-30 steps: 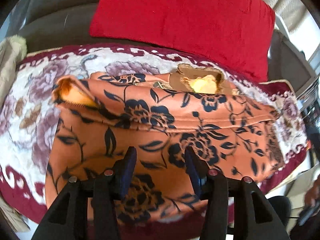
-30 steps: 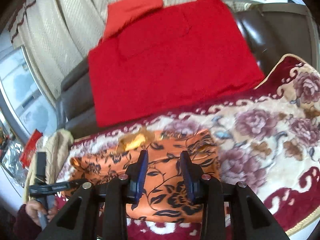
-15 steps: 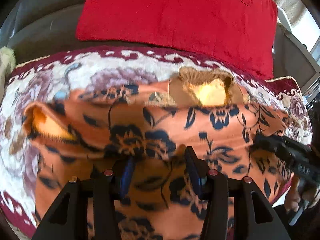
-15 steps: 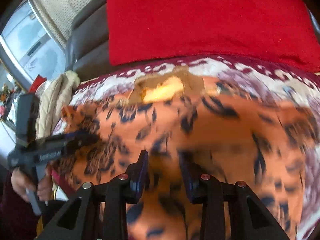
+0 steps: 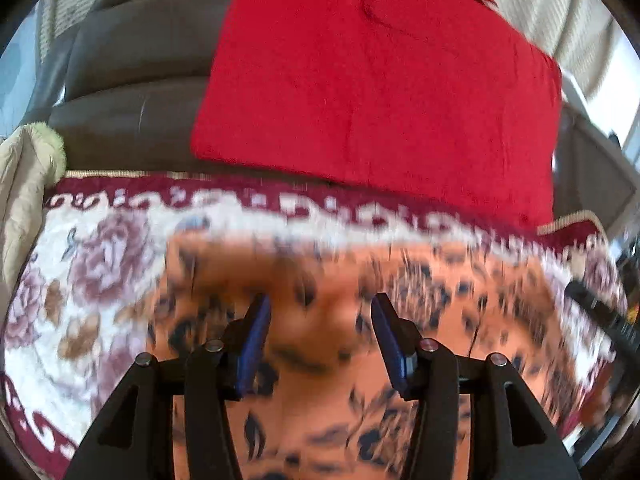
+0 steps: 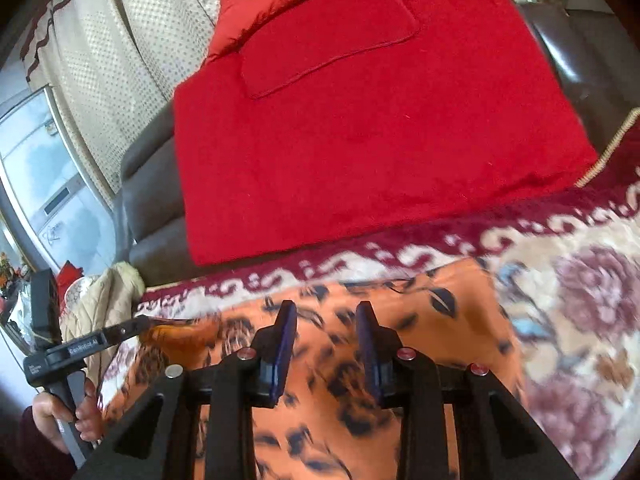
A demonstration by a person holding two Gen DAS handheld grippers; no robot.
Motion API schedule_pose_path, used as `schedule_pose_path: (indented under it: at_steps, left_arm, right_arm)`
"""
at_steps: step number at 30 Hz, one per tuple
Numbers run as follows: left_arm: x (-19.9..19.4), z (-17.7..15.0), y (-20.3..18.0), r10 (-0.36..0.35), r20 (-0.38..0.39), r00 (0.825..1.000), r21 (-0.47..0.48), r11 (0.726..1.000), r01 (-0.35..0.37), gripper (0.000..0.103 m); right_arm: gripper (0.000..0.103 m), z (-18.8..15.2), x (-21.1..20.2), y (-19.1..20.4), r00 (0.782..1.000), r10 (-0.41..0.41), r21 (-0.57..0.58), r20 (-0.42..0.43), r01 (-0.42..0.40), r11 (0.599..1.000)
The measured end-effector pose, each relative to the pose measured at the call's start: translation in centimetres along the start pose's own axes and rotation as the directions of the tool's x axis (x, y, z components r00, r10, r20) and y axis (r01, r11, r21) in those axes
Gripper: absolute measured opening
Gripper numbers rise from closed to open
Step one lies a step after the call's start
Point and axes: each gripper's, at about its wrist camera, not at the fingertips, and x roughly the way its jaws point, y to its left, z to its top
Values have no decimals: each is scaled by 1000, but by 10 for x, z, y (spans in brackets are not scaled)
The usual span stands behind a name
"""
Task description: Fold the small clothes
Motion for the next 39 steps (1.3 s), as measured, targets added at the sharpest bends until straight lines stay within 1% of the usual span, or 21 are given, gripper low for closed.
schedule_pose_path:
  at_steps: [3, 5, 7, 10, 12, 14, 15, 17, 19, 21, 23, 26, 29, 31, 32, 33, 34, 35, 36, 37, 39]
  left_arm:
    - [-1, -28, 7, 54, -62, 997, 13, 998, -53, 53]
    - [-4, -45, 16, 101, -92, 991, -8, 995, -102, 53]
    - [-11, -56, 26, 102, -82, 991, -38, 994, -106, 53]
    - [-12, -68, 35, 168, -116, 979, -31, 984, -173, 54]
    - [-17, -68, 39, 156, -111, 982, -39, 986, -161, 54]
    - [-31, -71, 42, 150, -68, 986, -49, 987, -154, 54]
    - [-37, -73, 44, 156, -49, 987, -60, 985, -159, 54]
    - [-45, -78, 54, 184, -21, 983, -109, 977, -185, 54]
    - [-40, -87, 65, 203, -41, 978, -128, 970, -207, 60]
    - [-22, -96, 72, 216, -110, 970, -103, 968, -228, 69]
    - [-25, -101, 75, 195, -84, 977, -126, 971, -204, 69]
    - [-38, -101, 72, 209, -58, 976, -126, 969, -215, 69]
    - [-57, -103, 67, 225, -15, 974, -146, 963, -225, 69]
    - [-71, -107, 62, 242, 19, 970, -158, 959, -236, 71]
    - [-75, -110, 60, 247, 32, 969, -166, 957, -238, 74]
    - [-76, -112, 59, 249, 33, 968, -169, 956, -240, 82]
    - [-72, -116, 58, 255, 15, 967, -161, 955, -250, 84]
    - [-62, -116, 61, 265, -15, 964, -144, 953, -265, 84]
    - [-47, -118, 61, 291, -83, 953, -112, 948, -299, 84]
    - [-38, -121, 61, 295, -123, 947, -96, 947, -308, 84]
    - [-44, -123, 60, 281, -107, 954, -118, 949, -293, 84]
  right_arm:
    - [33, -14, -15, -11, 999, 7, 46, -37, -6, 999]
    - [33, -27, -19, -15, 997, -18, 50, -77, 22, 999]
    - [33, -39, -17, -21, 989, -50, 53, -136, 57, 997]
    - [33, -62, 4, -33, 951, -90, 79, -295, 118, 990]
    - [33, -66, -3, -32, 957, -88, 85, -276, 115, 990]
    - [34, -63, -13, -27, 967, -77, 88, -242, 101, 991]
    - [34, -63, -20, -26, 975, -71, 92, -209, 92, 992]
    - [36, -63, -24, -28, 979, -97, 105, -181, 117, 987]
    - [36, -67, -17, -38, 969, -128, 128, -210, 157, 979]
    - [36, -73, -3, -46, 957, -119, 138, -266, 160, 978]
    - [36, -68, -5, -43, 960, -123, 132, -251, 160, 978]
    - [37, -68, -15, -36, 975, -83, 143, -207, 114, 983]
    - [37, -67, -31, -11, 994, -23, 67, -111, 31, 997]
    - [37, -68, -37, 5, 997, 37, 36, -73, -35, 999]
    - [37, -71, -38, 10, 996, 52, 36, -73, -49, 998]
    - [37, -74, -33, 14, 994, 55, 40, -89, -52, 998]
    - [37, -77, -26, 15, 991, 49, 48, -122, -44, 998]
    - [37, -81, -18, 14, 986, 39, 61, -160, -29, 998]
    - [38, -86, -5, 10, 974, 33, 82, -224, -14, 997]
    - [37, -89, 0, 6, 968, 34, 95, -248, -11, 995]
    - [36, -86, -3, 2, 971, 55, 121, -232, -27, 992]
